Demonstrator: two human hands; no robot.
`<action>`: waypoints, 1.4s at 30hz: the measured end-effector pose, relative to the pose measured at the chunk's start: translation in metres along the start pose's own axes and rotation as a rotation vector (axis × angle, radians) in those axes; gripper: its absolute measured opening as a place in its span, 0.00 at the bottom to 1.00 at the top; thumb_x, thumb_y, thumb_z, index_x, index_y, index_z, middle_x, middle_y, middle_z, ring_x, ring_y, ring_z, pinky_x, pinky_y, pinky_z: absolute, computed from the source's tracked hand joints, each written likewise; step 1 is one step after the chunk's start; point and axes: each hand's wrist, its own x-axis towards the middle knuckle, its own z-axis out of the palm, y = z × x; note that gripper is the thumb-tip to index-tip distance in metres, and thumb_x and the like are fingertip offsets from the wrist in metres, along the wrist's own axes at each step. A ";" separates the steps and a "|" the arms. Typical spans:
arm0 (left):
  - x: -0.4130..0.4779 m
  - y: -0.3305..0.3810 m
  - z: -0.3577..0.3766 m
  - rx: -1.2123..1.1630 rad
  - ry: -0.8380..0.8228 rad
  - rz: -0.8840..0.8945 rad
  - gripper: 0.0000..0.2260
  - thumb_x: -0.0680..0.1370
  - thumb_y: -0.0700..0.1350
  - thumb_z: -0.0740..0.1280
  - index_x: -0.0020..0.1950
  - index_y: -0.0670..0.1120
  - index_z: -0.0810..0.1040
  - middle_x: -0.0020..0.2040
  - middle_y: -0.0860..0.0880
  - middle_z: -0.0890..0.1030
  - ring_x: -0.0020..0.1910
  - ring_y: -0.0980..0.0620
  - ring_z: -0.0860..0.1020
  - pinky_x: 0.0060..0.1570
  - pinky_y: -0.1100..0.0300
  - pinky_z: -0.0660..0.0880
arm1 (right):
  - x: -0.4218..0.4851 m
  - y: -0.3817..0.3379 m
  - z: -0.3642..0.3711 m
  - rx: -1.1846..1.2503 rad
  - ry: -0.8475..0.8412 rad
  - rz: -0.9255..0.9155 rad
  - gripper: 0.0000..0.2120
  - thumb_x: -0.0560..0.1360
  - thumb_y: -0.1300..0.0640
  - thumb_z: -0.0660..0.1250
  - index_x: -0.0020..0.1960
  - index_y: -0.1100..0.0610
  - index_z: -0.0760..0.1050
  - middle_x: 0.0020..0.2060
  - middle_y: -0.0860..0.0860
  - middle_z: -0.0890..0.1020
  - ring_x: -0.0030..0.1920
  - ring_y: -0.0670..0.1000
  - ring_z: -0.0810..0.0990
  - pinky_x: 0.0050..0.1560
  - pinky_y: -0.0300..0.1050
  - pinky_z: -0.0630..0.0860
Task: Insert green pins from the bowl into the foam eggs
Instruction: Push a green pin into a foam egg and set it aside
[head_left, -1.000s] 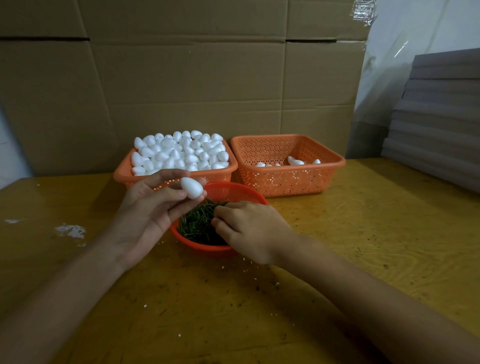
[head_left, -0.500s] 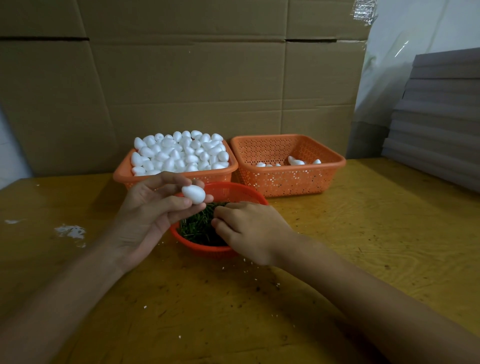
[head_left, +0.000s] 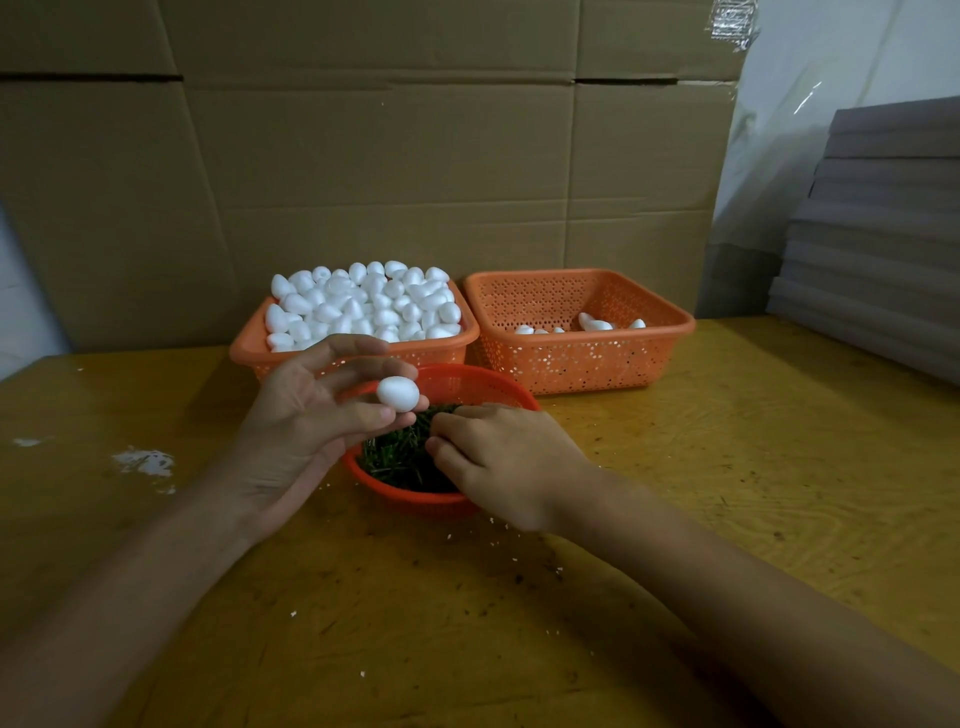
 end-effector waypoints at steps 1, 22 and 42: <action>0.000 0.000 0.000 0.004 0.000 0.001 0.22 0.64 0.37 0.79 0.57 0.50 0.84 0.57 0.40 0.86 0.55 0.38 0.86 0.50 0.55 0.84 | 0.000 0.000 0.000 0.003 0.000 0.000 0.15 0.86 0.46 0.53 0.51 0.53 0.73 0.46 0.49 0.79 0.49 0.53 0.78 0.41 0.47 0.63; -0.001 0.000 -0.001 0.149 -0.069 0.022 0.22 0.65 0.40 0.80 0.57 0.52 0.85 0.57 0.41 0.86 0.53 0.48 0.85 0.48 0.59 0.82 | -0.001 -0.003 -0.004 -0.003 -0.033 0.031 0.15 0.86 0.46 0.52 0.52 0.54 0.73 0.48 0.50 0.80 0.52 0.55 0.79 0.46 0.51 0.71; -0.004 0.002 0.004 0.255 -0.057 0.012 0.16 0.66 0.40 0.79 0.53 0.50 0.88 0.56 0.44 0.87 0.57 0.50 0.86 0.48 0.63 0.82 | -0.001 -0.001 -0.002 0.000 -0.022 0.011 0.16 0.86 0.46 0.52 0.52 0.53 0.74 0.47 0.50 0.80 0.51 0.55 0.79 0.46 0.52 0.72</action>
